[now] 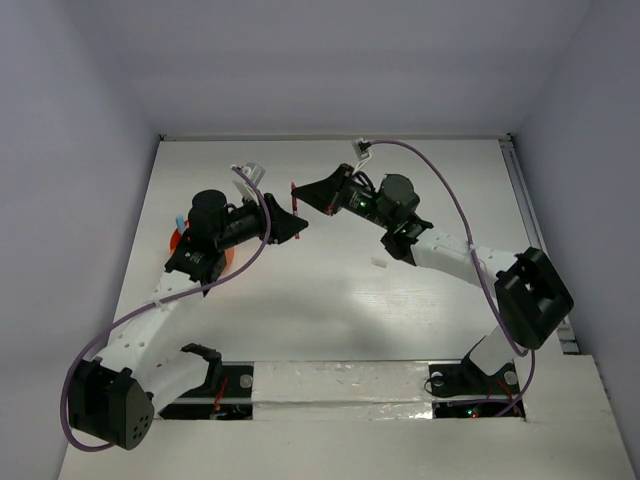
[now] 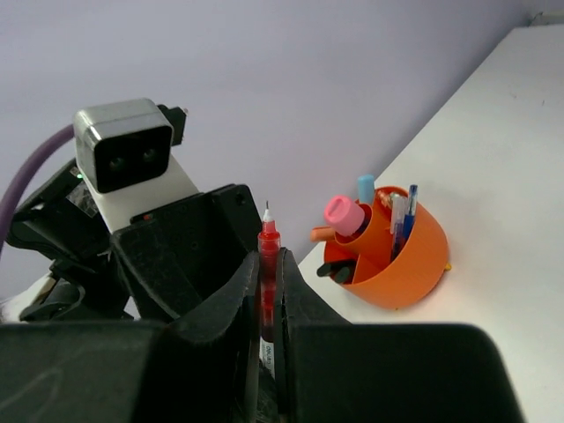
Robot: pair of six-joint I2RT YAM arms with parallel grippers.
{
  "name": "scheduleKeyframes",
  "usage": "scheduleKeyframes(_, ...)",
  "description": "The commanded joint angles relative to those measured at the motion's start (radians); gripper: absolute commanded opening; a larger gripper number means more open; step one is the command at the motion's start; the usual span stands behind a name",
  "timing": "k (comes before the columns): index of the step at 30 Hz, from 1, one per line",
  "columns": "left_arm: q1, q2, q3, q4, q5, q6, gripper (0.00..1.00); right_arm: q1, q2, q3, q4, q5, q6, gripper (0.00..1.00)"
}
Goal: Sort the stationery into containers
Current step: Pick up the pen from the center of the board, then close the pen cap on the pen.
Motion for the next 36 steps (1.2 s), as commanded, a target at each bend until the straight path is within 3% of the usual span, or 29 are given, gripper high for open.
scheduleKeyframes(1,0.006,-0.023,-0.012,0.052,0.026,0.004,0.32,0.009,-0.055,0.004,0.095,0.043,-0.016,0.0)
scheduleKeyframes(5,0.006,-0.037,-0.012,0.06,0.031,0.008,0.15,0.009,-0.05,0.009,0.089,0.043,-0.013,0.0)
scheduleKeyframes(6,0.006,-0.04,-0.012,0.058,0.029,0.011,0.04,0.009,-0.05,0.002,0.091,0.044,-0.008,0.0)
scheduleKeyframes(7,0.006,-0.045,-0.014,0.058,0.023,0.013,0.0,0.009,-0.05,-0.002,0.092,0.049,-0.004,0.0)
scheduleKeyframes(12,0.006,-0.072,-0.006,0.037,-0.012,0.036,0.0,0.009,-0.055,-0.017,0.043,0.037,-0.016,0.02)
scheduleKeyframes(14,0.006,-0.086,-0.006,0.025,-0.026,0.042,0.0,0.009,-0.068,-0.022,-0.034,0.037,-0.046,0.13)
scheduleKeyframes(15,0.006,-0.089,-0.005,0.02,-0.035,0.053,0.0,0.009,-0.09,-0.024,-0.071,0.032,-0.088,0.32)
scheduleKeyframes(18,0.006,-0.108,0.002,-0.009,-0.064,0.069,0.0,-0.02,-0.142,-0.036,-0.229,0.015,-0.175,0.52)
scheduleKeyframes(21,0.006,-0.124,0.011,-0.038,-0.09,0.091,0.0,-0.071,-0.248,-0.07,-0.418,0.021,-0.287,0.6)
scheduleKeyframes(25,0.006,-0.158,0.02,-0.072,-0.138,0.117,0.0,-0.105,-0.36,-0.084,-0.712,0.125,-0.456,0.6)
scheduleKeyframes(26,0.006,-0.175,0.022,-0.078,-0.144,0.122,0.0,-0.114,-0.369,-0.08,-0.854,0.15,-0.479,0.58)
scheduleKeyframes(29,0.006,-0.21,0.022,-0.086,-0.17,0.128,0.0,-0.151,-0.363,-0.074,-1.054,0.27,-0.482,0.28)
scheduleKeyframes(30,0.006,-0.216,0.022,-0.089,-0.176,0.134,0.0,-0.175,-0.371,-0.108,-1.075,0.277,-0.458,0.1)
scheduleKeyframes(32,0.006,-0.227,0.022,-0.097,-0.184,0.137,0.0,-0.185,-0.366,-0.137,-1.124,0.274,-0.432,0.05)
scheduleKeyframes(34,0.006,-0.233,0.023,-0.098,-0.184,0.137,0.0,-0.185,-0.345,-0.178,-1.129,0.258,-0.393,0.11)
scheduleKeyframes(35,0.006,-0.238,0.023,-0.101,-0.184,0.137,0.0,-0.185,-0.334,-0.191,-1.126,0.253,-0.386,0.22)
scheduleKeyframes(36,0.006,-0.241,0.023,-0.103,-0.184,0.14,0.0,-0.185,-0.32,-0.2,-1.127,0.253,-0.375,0.43)
